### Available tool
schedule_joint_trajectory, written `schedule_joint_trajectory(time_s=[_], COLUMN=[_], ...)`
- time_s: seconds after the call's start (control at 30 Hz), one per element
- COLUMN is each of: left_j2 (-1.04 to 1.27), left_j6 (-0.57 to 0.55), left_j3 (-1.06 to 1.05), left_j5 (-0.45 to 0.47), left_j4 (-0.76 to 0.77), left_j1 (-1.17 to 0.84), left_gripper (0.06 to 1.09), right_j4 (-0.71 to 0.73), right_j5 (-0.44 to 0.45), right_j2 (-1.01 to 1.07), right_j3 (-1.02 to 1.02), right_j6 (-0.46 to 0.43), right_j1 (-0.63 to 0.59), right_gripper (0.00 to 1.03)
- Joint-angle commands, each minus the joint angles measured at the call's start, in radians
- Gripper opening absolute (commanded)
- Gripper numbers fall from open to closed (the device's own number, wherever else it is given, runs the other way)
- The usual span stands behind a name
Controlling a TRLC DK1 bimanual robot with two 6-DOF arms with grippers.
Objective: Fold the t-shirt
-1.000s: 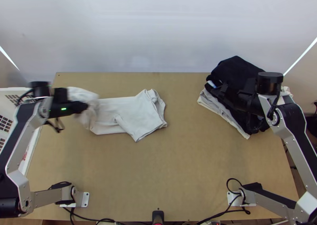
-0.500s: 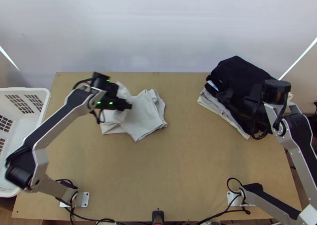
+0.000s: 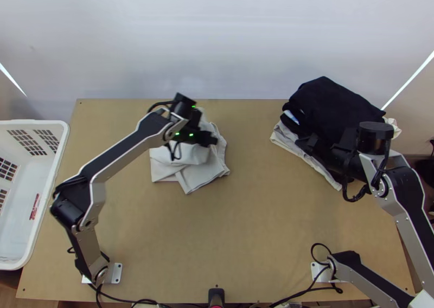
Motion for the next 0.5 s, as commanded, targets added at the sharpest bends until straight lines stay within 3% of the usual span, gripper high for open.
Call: schedule_joint_trajectory(time_s=[0.0, 0.2, 0.4, 0.47], left_j2=[0.044, 0.028, -0.042, -0.091], left_j6=[-0.066, -0.069, 0.039, 0.089], left_j3=[0.211, 0.322, 0.176, 0.082], left_j5=[-0.004, -0.003, -0.003, -0.012], left_j4=[0.027, 0.023, -0.051, -0.013], left_j1=[-0.082, -0.061, 0.094, 0.14], left_gripper=[1.04, 1.04, 1.04, 1.04], right_j4=[0.011, 0.076, 0.189, 0.201], right_j5=[0.002, 0.055, 0.065, 0.009], right_j2=[0.001, 0.041, 0.158, 0.231], right_j3=[-0.062, -0.123, -0.103, -0.076], right_j6=[0.014, 0.035, 0.056, 0.11], right_j1=[0.033, 0.142, 0.213, 0.23], right_gripper=[0.98, 0.98, 0.98, 0.98])
